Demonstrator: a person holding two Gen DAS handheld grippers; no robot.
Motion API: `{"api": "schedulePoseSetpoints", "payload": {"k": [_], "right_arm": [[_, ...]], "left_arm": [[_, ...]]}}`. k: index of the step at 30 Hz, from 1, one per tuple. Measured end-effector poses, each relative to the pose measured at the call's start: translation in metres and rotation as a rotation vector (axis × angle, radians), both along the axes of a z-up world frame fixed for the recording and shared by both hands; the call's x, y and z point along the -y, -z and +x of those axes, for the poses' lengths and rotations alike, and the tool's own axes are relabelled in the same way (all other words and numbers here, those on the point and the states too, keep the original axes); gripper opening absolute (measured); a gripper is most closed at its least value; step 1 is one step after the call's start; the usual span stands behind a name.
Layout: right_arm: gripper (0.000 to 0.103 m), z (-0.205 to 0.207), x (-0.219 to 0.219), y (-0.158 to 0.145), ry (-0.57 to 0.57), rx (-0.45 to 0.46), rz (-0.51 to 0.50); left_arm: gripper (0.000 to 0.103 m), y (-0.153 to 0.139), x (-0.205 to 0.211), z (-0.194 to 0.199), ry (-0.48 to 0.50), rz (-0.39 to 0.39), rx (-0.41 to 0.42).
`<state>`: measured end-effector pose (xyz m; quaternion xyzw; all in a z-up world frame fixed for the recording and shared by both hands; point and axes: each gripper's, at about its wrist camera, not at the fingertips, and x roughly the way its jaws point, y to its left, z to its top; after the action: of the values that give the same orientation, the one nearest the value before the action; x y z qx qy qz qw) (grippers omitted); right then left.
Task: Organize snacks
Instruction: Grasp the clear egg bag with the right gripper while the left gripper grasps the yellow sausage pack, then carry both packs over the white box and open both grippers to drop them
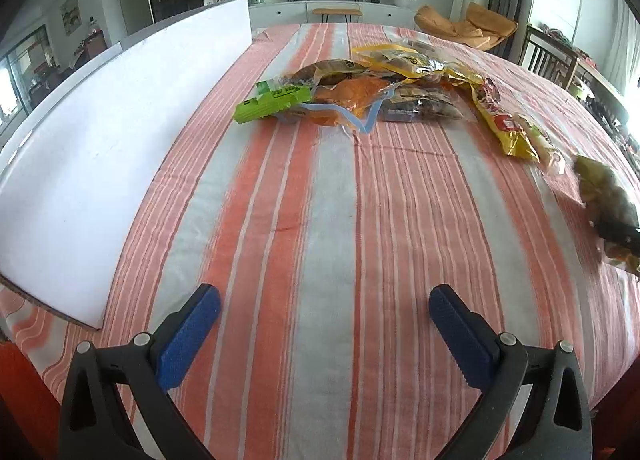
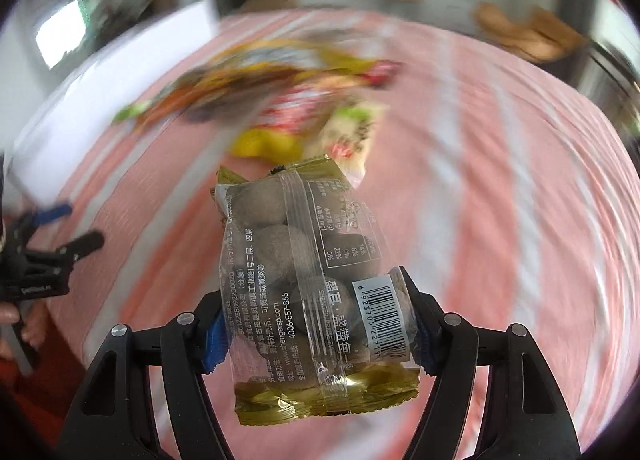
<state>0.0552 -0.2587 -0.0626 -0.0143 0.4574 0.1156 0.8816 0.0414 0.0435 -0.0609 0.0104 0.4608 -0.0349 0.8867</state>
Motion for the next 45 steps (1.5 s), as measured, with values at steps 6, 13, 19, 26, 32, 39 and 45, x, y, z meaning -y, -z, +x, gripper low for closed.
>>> {"api": "schedulePoseSetpoints", "payload": {"k": [6,13,19,26,32,39,45], "right_arm": [[0.074,-0.022,0.019,0.004,0.077,0.077,-0.015],[0.074,-0.02,0.046,0.003,0.173,0.088,0.003],[0.074,-0.028,0.062,0.001,0.194,0.087,0.037],[0.076,-0.019,0.074,0.002,0.221,0.072,0.075],[0.081,-0.023,0.07,0.005,0.197,0.033,0.069],[0.085,-0.011,0.054,-0.013,0.174,-0.012,-0.066],[0.085,0.01,0.045,-0.013,0.101,-0.123,-0.109]], "left_arm": [[0.103,-0.034,0.03,0.016,0.115,-0.086,-0.013],[0.102,-0.056,0.116,0.103,0.216,-0.105,-0.088],[0.07,-0.022,0.16,0.153,0.148,-0.031,-0.142],[0.039,-0.022,0.156,0.116,0.236,-0.055,-0.168],[0.07,-0.023,0.113,0.054,0.268,-0.04,-0.19],[0.091,-0.016,0.128,0.062,0.307,0.107,-0.099],[0.047,-0.014,0.131,0.064,0.375,0.035,-0.112]]}}
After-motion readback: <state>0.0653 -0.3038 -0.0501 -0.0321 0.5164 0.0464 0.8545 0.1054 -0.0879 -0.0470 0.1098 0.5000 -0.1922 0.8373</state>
